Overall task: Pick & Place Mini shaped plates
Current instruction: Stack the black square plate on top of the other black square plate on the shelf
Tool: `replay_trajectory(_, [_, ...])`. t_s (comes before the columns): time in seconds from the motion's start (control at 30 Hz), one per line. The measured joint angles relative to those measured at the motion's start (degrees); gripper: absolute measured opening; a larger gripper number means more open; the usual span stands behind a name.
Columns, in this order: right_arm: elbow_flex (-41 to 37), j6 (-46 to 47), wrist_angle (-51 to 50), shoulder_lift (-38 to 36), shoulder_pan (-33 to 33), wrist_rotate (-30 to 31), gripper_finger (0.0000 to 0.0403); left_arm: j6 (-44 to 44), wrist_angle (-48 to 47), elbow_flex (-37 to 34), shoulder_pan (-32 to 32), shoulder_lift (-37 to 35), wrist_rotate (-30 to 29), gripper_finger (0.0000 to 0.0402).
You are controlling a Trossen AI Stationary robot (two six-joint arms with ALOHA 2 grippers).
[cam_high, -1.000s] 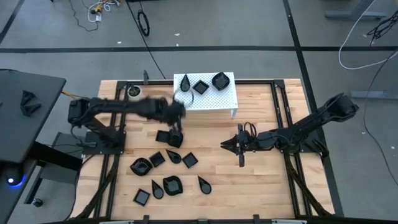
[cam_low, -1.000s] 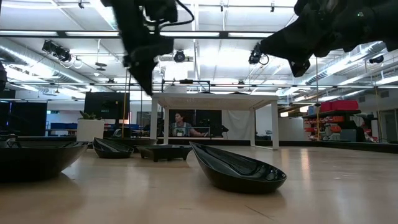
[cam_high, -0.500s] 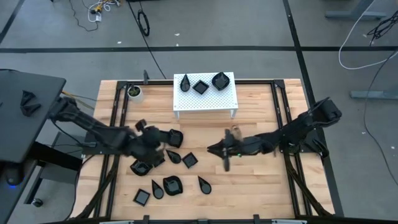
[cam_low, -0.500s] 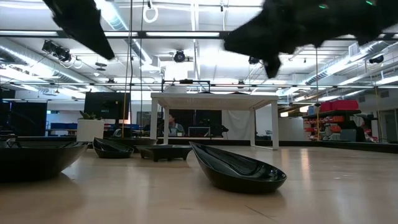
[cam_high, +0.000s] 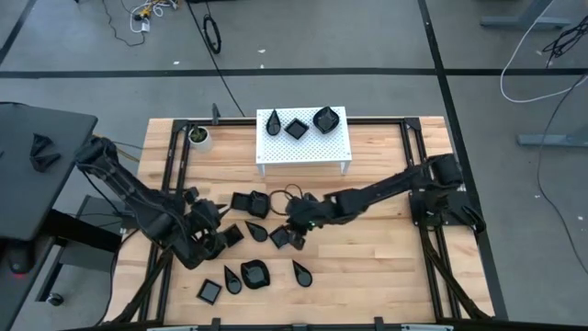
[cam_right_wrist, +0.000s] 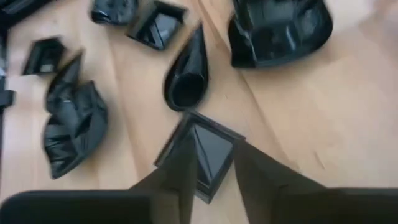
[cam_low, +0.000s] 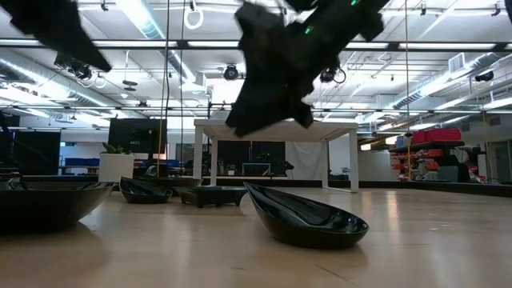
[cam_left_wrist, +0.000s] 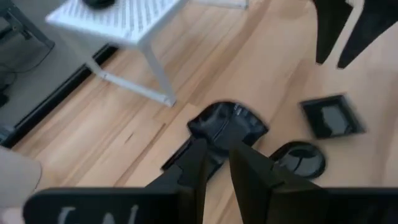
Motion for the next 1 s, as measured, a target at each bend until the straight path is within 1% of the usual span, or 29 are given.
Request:
replay_trajectory(0.2, [2.16,4.82,-2.06,5.61,-2.27,-6.29,0.0171,-5.65,1.69,-5.77,-0.58,0.04,0.16,0.0073])
replay_trajectory(0.27, [2.23,5.33,-1.95,6.93,-2.66,-9.06,0.0181,-6.74,1.95,-6.55,-0.51,0.00,0.12,0.0073])
replay_trajectory(0.4, [2.23,4.79,-1.21,9.06,-2.83,-11.15,0.0179,-6.99,2.61,-7.07,-0.49,0.02,-0.07,0.0073])
replay_trajectory(0.5, [2.23,4.55,-0.28,9.65,-2.81,-11.46,0.0164,-6.95,3.72,-7.07,-0.49,0.02,-0.12,0.0073])
replay_trajectory(0.6, [2.25,3.61,0.86,9.65,-2.81,-11.52,0.0140,-6.93,5.03,-7.07,-0.49,0.02,-0.04,0.0073])
replay_trajectory(0.77, [2.25,2.09,1.49,9.63,-2.75,-11.40,0.0081,-6.91,7.29,-7.07,-0.49,0.02,0.12,0.0073])
replay_trajectory(0.9, [2.25,0.31,0.85,9.61,-2.03,-7.41,0.0022,-6.88,7.79,-7.07,-0.51,0.02,0.78,0.0073])
replay_trajectory(0.93, [2.25,-0.20,0.63,9.61,-1.87,-7.21,0.0012,-6.88,7.81,-7.07,-0.51,0.02,1.05,0.0073])
replay_trajectory(1.0, [2.32,-0.77,0.56,9.54,-1.69,-7.06,0.0007,-6.86,7.81,-7.07,-0.51,0.02,1.41,0.0073])
